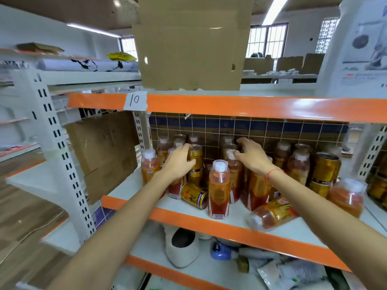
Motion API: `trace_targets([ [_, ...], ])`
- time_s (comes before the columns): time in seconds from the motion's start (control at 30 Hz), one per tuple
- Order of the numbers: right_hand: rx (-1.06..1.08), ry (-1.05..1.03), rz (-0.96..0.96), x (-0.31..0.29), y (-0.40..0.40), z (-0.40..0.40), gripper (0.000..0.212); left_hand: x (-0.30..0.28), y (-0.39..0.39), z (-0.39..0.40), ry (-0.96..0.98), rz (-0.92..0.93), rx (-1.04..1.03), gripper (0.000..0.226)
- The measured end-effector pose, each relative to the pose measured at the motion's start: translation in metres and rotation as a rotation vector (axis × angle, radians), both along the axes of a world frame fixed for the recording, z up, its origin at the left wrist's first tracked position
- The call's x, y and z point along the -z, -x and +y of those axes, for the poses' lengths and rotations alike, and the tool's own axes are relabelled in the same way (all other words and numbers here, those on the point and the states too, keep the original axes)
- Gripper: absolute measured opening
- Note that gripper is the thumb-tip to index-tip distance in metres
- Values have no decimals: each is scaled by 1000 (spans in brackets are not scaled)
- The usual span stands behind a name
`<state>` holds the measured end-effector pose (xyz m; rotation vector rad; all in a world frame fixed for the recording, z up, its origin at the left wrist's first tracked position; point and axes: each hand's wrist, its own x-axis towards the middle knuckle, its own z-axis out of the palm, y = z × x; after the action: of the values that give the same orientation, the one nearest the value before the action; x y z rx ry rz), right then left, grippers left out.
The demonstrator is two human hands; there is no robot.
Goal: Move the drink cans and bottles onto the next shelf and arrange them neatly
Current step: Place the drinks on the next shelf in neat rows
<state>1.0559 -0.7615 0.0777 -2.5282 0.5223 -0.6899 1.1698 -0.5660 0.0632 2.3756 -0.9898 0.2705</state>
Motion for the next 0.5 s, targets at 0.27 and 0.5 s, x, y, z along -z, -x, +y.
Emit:
trace_targets([
  [0.27, -7, 87, 83, -10, -35, -12, 46, -4, -29, -15, -96, -39, -5, 63],
  [0.5, 11, 94, 126, -3, -73, -29, 48, 1, -71, -38, -197, -69, 13, 71],
])
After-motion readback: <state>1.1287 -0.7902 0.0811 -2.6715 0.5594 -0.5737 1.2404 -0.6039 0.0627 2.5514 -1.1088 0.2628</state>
